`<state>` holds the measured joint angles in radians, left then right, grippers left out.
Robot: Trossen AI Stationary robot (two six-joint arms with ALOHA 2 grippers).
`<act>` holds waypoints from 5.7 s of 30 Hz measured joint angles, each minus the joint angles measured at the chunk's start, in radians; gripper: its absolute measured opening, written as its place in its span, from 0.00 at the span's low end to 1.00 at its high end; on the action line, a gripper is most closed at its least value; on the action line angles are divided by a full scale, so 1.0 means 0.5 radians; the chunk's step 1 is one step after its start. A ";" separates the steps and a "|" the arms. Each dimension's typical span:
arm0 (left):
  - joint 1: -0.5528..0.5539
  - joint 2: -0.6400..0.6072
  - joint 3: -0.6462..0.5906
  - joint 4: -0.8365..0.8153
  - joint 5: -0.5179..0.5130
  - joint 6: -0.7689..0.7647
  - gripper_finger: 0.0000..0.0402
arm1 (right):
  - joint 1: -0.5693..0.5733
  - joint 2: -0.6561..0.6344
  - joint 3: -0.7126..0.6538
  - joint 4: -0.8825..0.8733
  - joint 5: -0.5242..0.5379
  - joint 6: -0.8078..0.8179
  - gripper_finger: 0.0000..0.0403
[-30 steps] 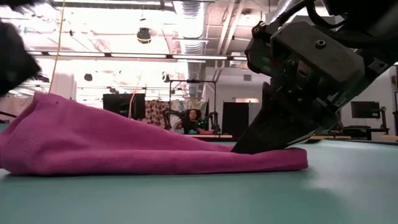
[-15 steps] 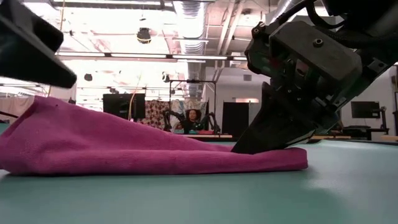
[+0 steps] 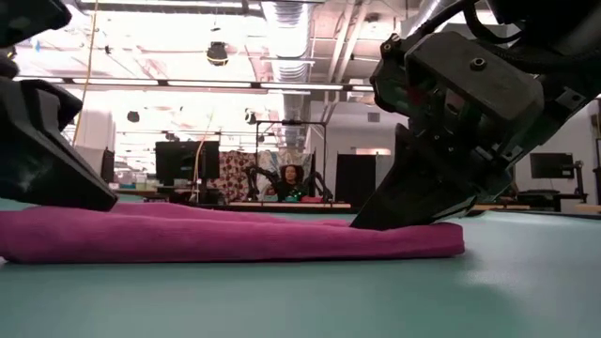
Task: Roll towel
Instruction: Roll the pink towel
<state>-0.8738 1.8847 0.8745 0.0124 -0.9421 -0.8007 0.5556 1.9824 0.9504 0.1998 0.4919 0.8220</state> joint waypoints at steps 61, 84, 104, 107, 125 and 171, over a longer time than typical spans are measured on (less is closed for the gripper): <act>0.440 -0.004 -0.095 0.012 0.486 0.727 0.00 | 0.322 -0.323 -0.423 0.613 0.330 -1.233 0.66; 0.457 -0.005 -0.095 0.016 0.550 0.798 0.00 | 0.357 0.087 -0.405 0.408 0.663 -0.803 0.66; 0.473 -0.006 -0.095 0.019 0.615 0.823 0.00 | 0.305 0.086 -0.408 0.245 0.686 -0.611 0.30; 0.469 -0.005 -0.096 0.067 0.622 0.829 0.00 | 0.303 0.087 -0.410 0.227 0.689 -0.558 0.18; 0.395 -0.196 -0.391 1.007 0.426 1.110 0.00 | 0.310 0.097 -0.256 0.119 0.680 -0.529 0.03; 0.712 -0.002 -0.421 1.133 1.708 0.813 0.00 | -0.226 -0.572 -0.055 -0.656 -0.554 0.627 0.03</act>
<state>-0.5178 1.8839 0.6640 0.5789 -0.0879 -0.3940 0.4425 1.6966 0.9231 -0.1283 0.2146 1.1357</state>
